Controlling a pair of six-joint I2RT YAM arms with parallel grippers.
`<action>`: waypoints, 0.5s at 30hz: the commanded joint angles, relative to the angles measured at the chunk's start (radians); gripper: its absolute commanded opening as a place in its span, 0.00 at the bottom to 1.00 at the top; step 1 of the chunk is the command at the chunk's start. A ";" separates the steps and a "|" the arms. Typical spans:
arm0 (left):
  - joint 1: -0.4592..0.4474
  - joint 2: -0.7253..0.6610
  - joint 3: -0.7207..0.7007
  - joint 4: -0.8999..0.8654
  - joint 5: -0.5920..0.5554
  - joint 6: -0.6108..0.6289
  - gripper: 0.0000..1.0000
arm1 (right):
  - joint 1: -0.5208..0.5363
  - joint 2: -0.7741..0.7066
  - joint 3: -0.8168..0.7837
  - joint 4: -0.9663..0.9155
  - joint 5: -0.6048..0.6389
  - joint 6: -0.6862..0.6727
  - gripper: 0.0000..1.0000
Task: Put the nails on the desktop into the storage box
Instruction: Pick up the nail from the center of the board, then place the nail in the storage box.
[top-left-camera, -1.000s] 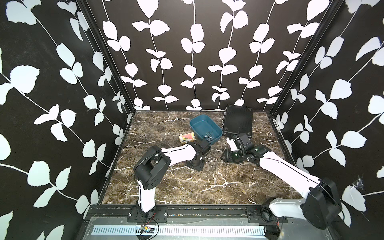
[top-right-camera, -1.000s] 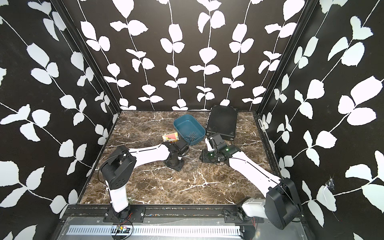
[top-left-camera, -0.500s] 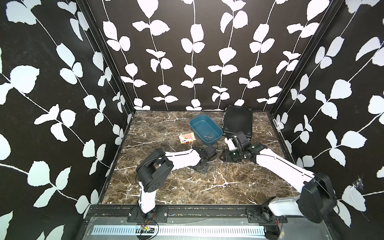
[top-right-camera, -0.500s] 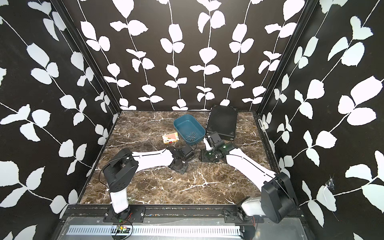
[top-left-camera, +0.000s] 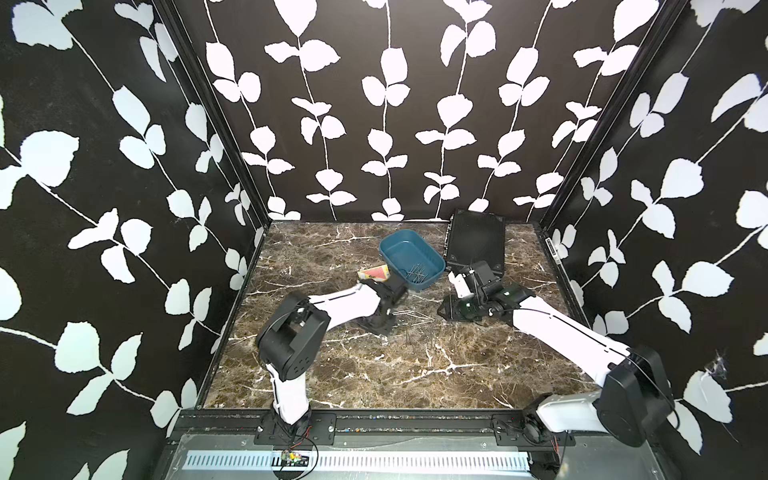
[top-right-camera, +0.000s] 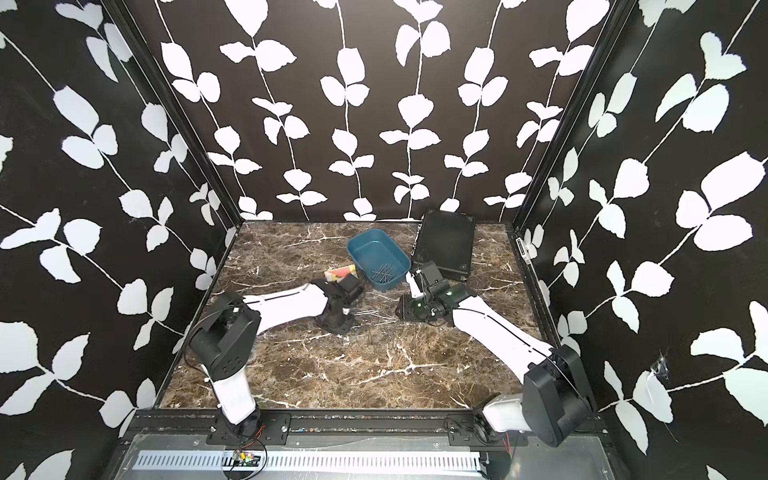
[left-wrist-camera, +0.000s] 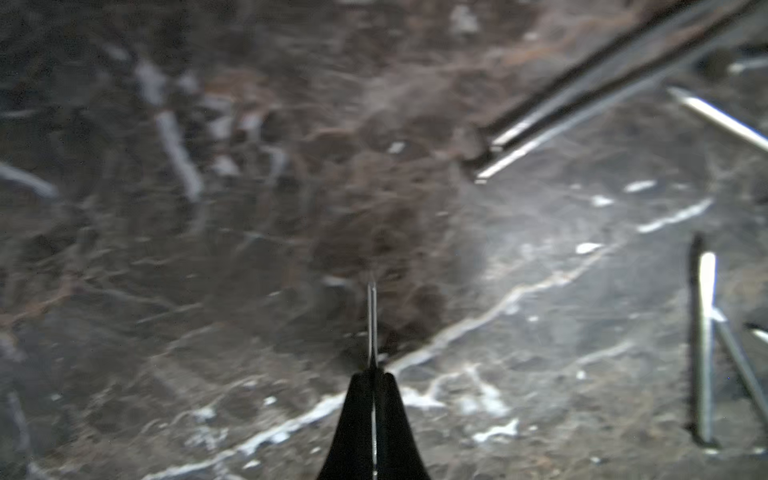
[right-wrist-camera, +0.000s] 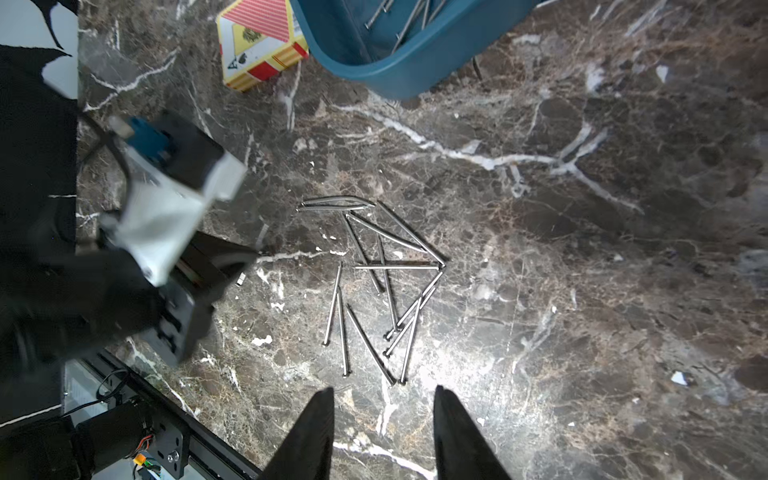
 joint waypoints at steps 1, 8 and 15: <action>0.036 -0.100 0.149 -0.085 0.017 0.097 0.00 | 0.003 -0.040 -0.012 0.031 0.020 0.005 0.42; 0.039 0.049 0.510 -0.101 0.102 0.202 0.00 | 0.001 -0.062 -0.021 0.030 0.037 0.003 0.42; 0.039 0.341 0.882 -0.098 0.198 0.284 0.00 | -0.012 -0.104 -0.015 -0.025 0.057 -0.015 0.42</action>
